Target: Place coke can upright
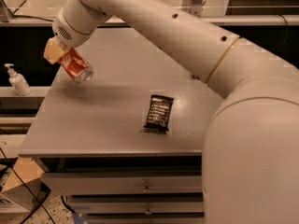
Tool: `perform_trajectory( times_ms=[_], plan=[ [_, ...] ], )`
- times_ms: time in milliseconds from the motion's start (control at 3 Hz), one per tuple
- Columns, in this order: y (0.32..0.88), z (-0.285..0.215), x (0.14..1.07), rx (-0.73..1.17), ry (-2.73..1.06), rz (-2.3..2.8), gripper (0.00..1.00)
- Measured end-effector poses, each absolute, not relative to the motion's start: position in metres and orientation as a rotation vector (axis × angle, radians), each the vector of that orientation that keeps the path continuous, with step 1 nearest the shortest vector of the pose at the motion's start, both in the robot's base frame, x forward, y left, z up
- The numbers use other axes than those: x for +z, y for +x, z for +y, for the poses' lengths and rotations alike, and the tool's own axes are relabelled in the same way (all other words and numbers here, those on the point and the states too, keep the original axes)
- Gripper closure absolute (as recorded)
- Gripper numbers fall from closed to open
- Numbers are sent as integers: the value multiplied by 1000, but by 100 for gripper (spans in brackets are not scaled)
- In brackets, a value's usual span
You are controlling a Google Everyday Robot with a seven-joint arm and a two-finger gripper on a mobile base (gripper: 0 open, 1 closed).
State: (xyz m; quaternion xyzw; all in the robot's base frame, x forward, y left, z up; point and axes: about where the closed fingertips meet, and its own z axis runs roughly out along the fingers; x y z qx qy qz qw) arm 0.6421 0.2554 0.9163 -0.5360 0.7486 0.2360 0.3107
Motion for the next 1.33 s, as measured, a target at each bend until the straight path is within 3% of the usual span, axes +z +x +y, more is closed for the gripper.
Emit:
perform_trajectory(
  times_ms=[667, 1333],
  plan=[
    [636, 231, 949, 515, -1550, 1625, 100],
    [629, 237, 950, 420, -1696, 1482, 100]
  ],
)
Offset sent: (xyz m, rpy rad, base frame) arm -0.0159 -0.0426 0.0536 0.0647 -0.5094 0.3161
